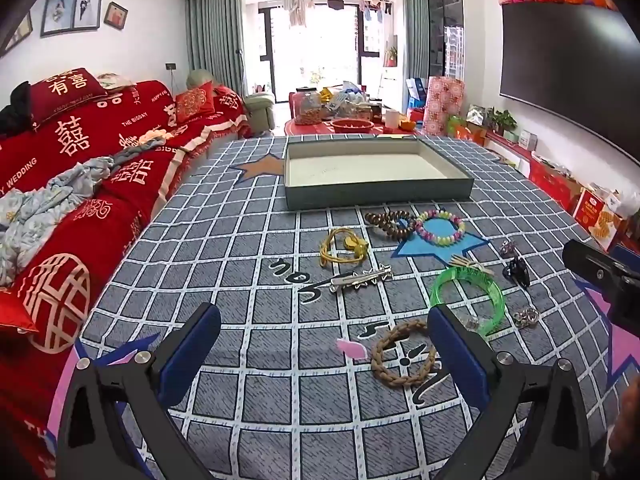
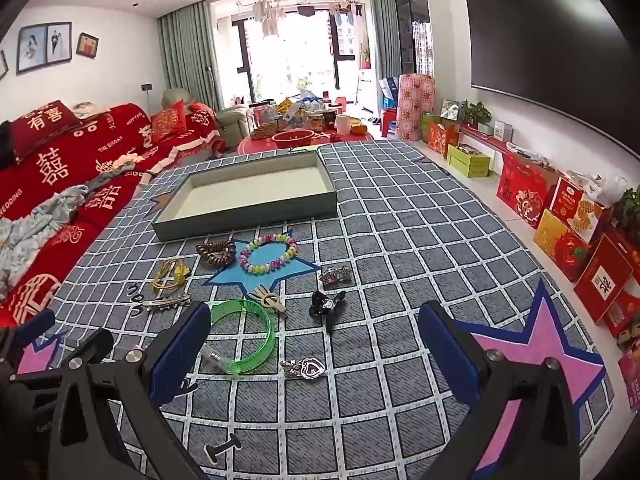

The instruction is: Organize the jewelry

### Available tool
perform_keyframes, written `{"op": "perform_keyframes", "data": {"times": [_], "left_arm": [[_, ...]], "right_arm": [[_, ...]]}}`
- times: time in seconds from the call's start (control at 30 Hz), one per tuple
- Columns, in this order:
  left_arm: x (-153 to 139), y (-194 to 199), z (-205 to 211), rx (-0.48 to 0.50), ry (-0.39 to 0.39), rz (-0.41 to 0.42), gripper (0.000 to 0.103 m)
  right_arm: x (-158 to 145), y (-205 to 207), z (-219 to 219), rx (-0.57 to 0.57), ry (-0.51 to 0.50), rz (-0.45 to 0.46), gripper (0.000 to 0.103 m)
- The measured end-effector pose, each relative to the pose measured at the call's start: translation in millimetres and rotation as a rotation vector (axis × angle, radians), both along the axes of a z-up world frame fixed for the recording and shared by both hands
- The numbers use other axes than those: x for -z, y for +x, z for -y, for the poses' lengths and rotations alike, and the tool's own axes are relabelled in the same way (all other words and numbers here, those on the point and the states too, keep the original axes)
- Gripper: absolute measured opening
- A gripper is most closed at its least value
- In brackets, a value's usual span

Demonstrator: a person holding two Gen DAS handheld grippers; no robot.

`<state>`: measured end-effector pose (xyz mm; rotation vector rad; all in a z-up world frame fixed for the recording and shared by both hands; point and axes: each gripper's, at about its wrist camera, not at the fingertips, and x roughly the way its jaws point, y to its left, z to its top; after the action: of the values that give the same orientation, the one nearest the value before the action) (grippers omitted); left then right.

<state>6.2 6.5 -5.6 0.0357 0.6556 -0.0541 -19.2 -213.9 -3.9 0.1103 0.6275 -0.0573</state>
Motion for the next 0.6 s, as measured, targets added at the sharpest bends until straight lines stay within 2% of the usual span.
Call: {"op": "perform_keyframes", "data": {"times": [0.2,0.6], "left_arm": [[-3.7,-5.6,1.5,-0.008,0.019,0.018,0.103],[-6.8,-9.8,-4.4,-0.027,0.000,0.033,0.103]], "right_arm": [[-8.2,-5.4,2.0,-0.004,0.006,0.024,0.103],[-10.2,-7.5,1.1,-0.009,0.012,0.034,0.103]]}}
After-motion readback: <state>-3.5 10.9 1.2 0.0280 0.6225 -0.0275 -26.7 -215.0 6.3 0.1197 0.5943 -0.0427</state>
